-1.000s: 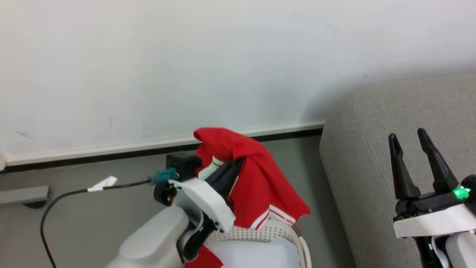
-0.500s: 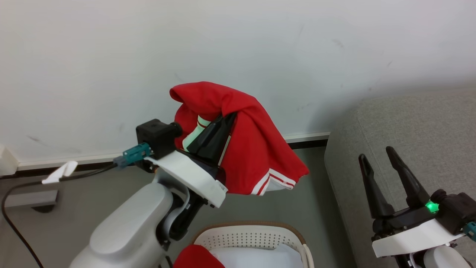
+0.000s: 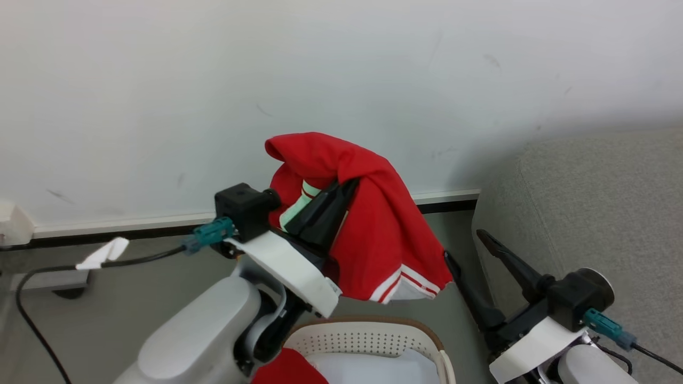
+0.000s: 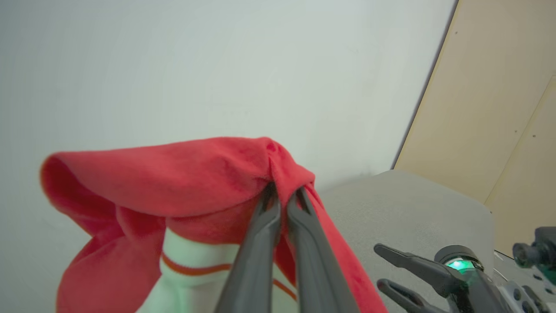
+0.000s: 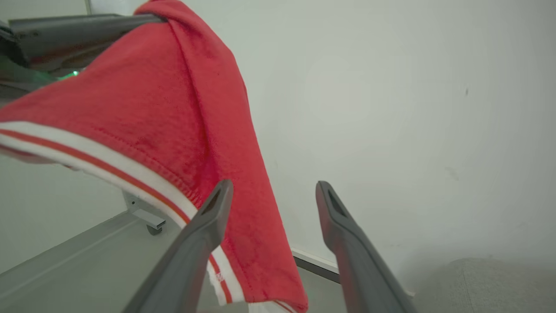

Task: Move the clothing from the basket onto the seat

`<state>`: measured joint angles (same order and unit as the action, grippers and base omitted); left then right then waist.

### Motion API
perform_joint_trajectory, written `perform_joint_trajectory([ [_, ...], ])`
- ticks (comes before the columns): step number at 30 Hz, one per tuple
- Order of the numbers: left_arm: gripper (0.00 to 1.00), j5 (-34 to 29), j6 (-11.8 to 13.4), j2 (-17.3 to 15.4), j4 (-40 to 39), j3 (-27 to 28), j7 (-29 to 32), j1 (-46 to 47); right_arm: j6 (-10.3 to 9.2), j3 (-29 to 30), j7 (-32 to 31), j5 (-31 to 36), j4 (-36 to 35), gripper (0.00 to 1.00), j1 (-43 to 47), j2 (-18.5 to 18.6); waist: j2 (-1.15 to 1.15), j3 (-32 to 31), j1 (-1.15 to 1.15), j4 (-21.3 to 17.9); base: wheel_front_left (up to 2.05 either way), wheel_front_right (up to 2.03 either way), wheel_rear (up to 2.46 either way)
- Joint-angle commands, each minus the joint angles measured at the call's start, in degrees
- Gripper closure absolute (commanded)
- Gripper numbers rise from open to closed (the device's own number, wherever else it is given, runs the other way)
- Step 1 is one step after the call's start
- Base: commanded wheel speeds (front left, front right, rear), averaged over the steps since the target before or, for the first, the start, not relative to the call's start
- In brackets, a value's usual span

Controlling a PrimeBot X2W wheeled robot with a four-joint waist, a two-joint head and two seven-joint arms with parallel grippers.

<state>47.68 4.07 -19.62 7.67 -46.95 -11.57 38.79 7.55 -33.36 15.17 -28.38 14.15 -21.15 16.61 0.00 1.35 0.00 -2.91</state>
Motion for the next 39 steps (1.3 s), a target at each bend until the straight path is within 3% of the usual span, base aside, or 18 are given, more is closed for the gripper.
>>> perform_joint_trajectory([
  [1,1.00,-0.6,-0.3,0.4,-0.5,-0.6,0.2,-0.7,-0.12,-1.7,-0.1,-0.3,1.5,0.00,-1.7,0.4,0.00,-0.3,0.00,0.7,0.00,0.00,0.00],
  [21,1.00,-1.5,-5.3,6.8,-1.3,-11.6,4.2,-2.5,-0.12,-19.4,-0.1,-9.3,16.5,0.00,-13.2,1.2,0.00,-3.3,0.00,11.7,0.00,0.00,0.00],
  [23,1.00,-1.3,-5.3,6.8,-1.0,-11.7,4.2,-2.7,-0.12,-19.4,-0.1,-10.0,16.7,0.93,-13.5,1.0,0.00,-3.4,0.00,12.3,0.00,0.00,0.00],
  [24,1.00,-1.1,-5.2,6.8,-0.9,-11.6,4.2,-2.8,-0.12,-19.3,-0.1,-10.3,16.7,1.00,-13.5,0.9,0.00,-3.5,0.00,12.6,0.00,0.00,0.00],
  [30,1.00,-0.6,-4.3,5.8,0.1,-10.6,3.8,-2.9,-0.12,-17.8,-0.1,-11.1,16.0,1.00,-12.0,1.0,0.00,-3.5,0.00,13.0,0.00,0.00,0.00],
  [39,1.00,-0.4,-3.6,4.8,2.1,-10.1,2.8,-3.8,-0.12,-10.0,-0.1,-9.8,13.4,1.00,-8.7,1.8,0.00,-3.1,0.00,11.0,0.00,0.00,0.00],
])
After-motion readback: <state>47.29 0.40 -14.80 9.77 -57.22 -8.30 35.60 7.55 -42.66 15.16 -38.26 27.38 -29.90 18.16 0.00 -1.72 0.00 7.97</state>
